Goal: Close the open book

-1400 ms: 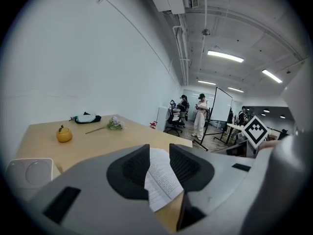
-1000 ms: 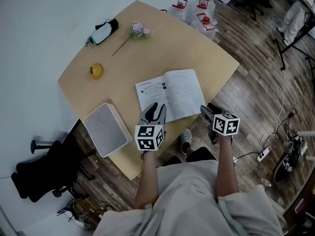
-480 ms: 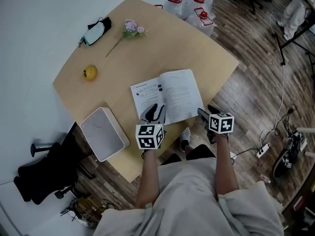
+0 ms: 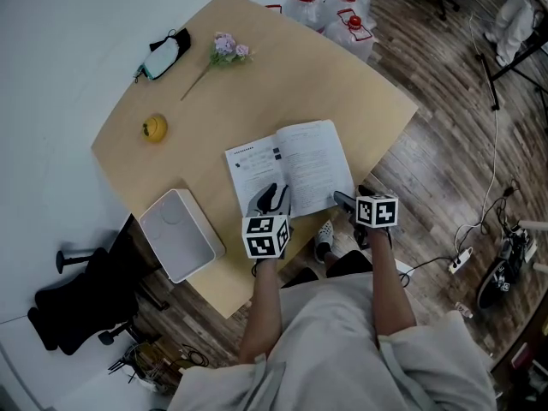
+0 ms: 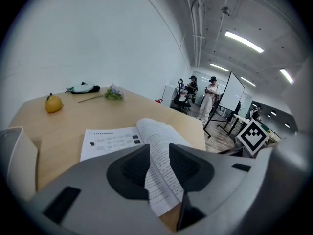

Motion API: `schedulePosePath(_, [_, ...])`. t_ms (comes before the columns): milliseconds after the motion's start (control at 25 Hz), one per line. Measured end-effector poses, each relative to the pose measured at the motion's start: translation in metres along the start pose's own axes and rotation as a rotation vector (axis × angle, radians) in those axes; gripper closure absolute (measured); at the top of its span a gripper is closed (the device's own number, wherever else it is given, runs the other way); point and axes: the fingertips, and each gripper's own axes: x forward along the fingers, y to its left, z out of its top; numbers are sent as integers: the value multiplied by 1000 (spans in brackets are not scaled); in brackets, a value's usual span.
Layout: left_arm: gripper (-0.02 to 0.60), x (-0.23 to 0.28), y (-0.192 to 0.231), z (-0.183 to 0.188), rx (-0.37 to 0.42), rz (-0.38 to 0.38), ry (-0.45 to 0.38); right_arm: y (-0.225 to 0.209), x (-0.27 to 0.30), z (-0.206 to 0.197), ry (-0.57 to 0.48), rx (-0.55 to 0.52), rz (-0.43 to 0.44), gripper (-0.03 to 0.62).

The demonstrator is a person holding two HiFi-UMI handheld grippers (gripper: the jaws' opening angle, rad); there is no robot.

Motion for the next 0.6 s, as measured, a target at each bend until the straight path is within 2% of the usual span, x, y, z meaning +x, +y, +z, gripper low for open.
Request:
schedulePosePath(200, [451,26,-13,-33,-35,-14,90,-1,8,-2,44,-58,-25,204])
schedulePosePath(360, [451,40,-26,-47,-14,-36,138,0,6,-2,47,-56,-31,204])
schedulePosePath(600, [454,55,-37,-54,2,-46,158,-8,8,-5,76,-70,-56,204])
